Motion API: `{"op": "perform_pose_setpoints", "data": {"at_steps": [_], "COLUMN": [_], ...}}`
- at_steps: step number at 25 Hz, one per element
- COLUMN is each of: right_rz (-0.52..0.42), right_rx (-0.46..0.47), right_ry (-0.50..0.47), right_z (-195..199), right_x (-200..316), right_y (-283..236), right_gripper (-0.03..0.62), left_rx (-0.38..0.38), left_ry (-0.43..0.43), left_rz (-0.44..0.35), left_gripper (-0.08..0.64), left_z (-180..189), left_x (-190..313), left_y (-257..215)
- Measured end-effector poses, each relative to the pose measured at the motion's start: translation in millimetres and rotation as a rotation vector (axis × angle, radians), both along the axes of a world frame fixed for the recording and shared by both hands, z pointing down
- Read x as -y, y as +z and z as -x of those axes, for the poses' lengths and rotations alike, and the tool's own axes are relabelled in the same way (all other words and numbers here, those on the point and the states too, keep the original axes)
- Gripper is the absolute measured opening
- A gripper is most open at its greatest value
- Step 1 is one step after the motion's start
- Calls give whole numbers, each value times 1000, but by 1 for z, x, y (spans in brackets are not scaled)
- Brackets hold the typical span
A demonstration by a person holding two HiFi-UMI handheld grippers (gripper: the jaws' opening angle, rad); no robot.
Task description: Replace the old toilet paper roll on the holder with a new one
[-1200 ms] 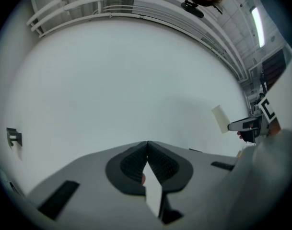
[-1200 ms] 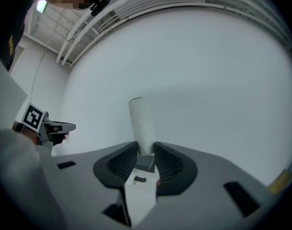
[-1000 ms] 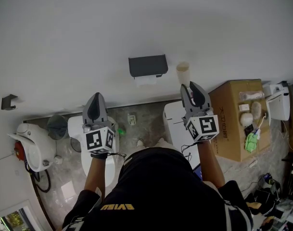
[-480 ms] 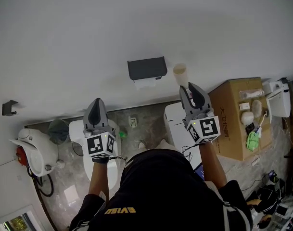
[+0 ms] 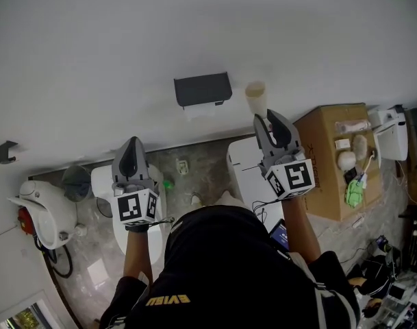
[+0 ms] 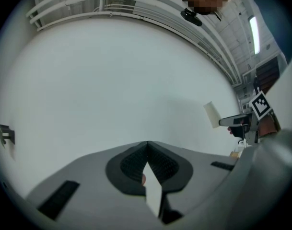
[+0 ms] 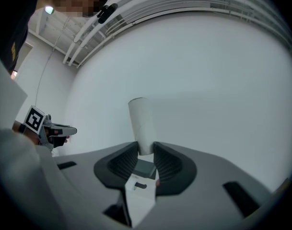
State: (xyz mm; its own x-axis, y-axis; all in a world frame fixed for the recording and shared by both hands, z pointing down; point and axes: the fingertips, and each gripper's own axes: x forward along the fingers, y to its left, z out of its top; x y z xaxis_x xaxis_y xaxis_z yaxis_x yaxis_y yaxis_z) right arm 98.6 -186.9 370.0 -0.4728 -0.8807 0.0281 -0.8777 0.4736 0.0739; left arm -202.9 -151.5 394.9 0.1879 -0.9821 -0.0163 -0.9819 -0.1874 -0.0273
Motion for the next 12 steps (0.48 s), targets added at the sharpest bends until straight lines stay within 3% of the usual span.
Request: {"op": "perform_pose_setpoints", "data": {"at_steps": [12], "right_rz": [-25], "right_rx": [-31], "right_ry": [-16], "right_z": [4], "right_x": [-3], "right_y": [-8], "right_gripper": [107], "left_rx": [-12], "left_ry": [28], "left_rz": [18], "left_gripper": [11], "left_z": [-1], "left_x": [-11], "left_y": [6]}}
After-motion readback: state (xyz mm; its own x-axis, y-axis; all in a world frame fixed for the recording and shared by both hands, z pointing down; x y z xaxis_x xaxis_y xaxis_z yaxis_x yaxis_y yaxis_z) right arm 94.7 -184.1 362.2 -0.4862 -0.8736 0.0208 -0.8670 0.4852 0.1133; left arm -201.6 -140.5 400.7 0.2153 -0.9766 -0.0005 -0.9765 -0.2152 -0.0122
